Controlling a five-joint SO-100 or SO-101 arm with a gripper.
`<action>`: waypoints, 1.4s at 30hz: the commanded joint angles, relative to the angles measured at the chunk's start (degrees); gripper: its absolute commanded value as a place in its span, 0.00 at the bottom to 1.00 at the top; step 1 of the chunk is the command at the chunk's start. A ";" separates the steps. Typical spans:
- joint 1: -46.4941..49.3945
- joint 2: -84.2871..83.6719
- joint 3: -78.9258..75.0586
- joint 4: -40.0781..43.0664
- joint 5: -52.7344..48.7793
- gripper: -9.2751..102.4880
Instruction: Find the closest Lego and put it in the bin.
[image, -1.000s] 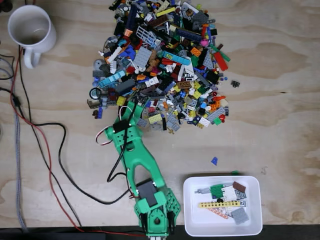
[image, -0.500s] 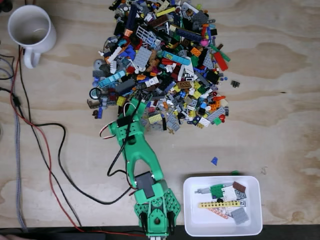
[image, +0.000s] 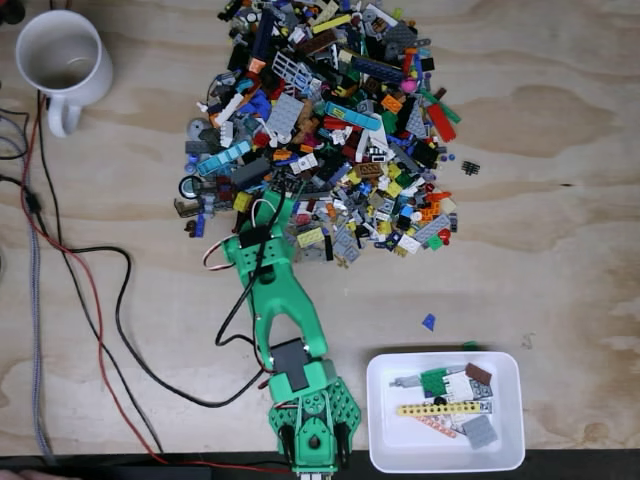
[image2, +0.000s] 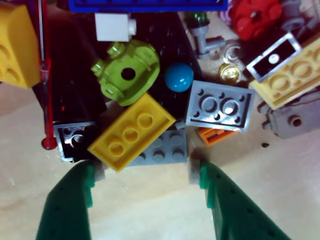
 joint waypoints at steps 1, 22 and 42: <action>1.58 0.18 -2.29 0.44 -1.23 0.30; 0.00 -1.58 -4.39 -0.88 -6.68 0.21; 10.37 14.59 -10.37 17.40 -8.17 0.22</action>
